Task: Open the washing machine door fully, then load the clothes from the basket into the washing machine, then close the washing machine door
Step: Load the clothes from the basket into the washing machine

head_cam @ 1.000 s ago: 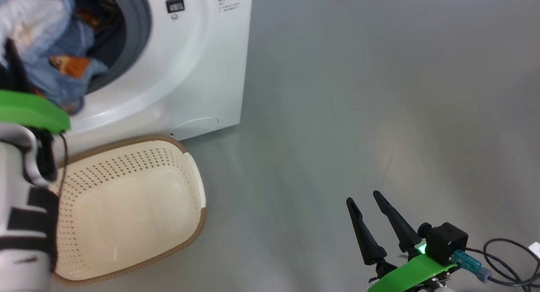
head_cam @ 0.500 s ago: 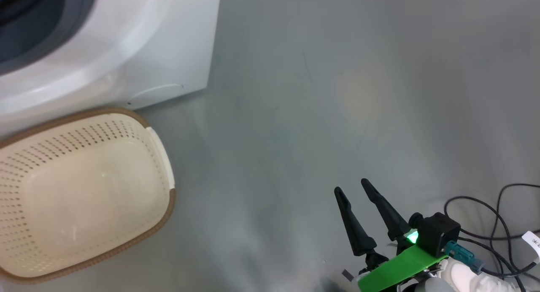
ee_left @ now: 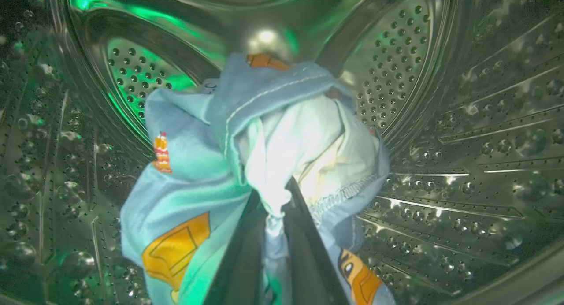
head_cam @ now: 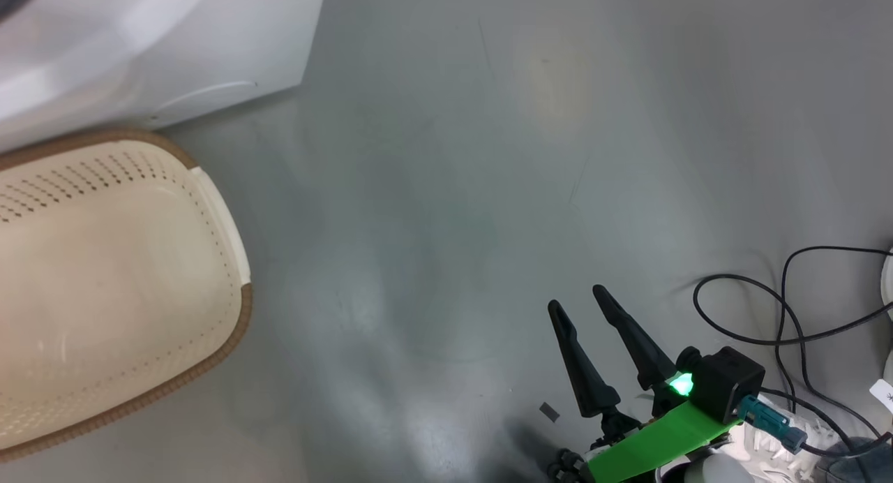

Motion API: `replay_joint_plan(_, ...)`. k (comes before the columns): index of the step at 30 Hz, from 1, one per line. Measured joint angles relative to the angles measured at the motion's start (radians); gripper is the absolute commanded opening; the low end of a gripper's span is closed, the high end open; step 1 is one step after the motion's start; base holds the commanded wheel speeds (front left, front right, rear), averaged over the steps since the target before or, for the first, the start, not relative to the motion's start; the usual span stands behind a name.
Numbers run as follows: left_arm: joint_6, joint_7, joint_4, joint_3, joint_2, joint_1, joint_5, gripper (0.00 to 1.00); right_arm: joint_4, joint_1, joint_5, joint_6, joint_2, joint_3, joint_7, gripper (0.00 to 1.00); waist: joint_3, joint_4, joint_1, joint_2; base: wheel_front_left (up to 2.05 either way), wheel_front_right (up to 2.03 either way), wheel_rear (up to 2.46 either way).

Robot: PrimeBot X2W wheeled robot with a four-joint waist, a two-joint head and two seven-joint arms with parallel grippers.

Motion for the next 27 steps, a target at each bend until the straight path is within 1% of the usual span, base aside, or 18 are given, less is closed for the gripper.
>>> replay_joint_plan(11, -0.001, -0.001, -0.183, 0.037, -0.004, -0.018, 0.026, 0.0, -0.002, -0.003, 0.0, 0.0, 0.004, 0.006, 0.0, 1.0, 0.059, -0.005, 0.0, 0.0, 0.0, 0.0, 0.0)
replay_joint_plan(16, -0.01, -0.001, -0.23, 0.048, -0.009, -0.018, 0.042, 0.0, -0.001, -0.006, 0.002, 0.0, 0.007, 0.008, 0.0, 1.0, 0.067, -0.012, 0.0, 0.0, 0.0, 0.0, 0.0)
replay_joint_plan(21, -0.011, -0.001, -0.189, 0.041, -0.012, -0.018, 0.083, 0.0, 0.0, -0.005, 0.002, 0.0, 0.008, 0.008, 0.0, 1.0, 0.064, -0.017, 0.0, 0.0, 0.0, 0.0, 0.0)
replay_joint_plan(26, -0.008, -0.001, -0.053, 0.018, -0.012, -0.021, 0.104, 0.0, 0.003, -0.005, 0.002, 0.0, 0.009, 0.008, 0.0, 1.0, 0.056, -0.02, 0.0, 0.0, 0.0, 0.0, 0.0)
replay_joint_plan(27, -0.002, -0.001, -0.027, 0.015, -0.013, -0.026, 0.108, 0.0, 0.003, -0.005, 0.002, 0.0, 0.009, 0.007, 0.0, 1.0, 0.054, -0.02, 0.0, 0.0, 0.0, 0.0, 0.0)
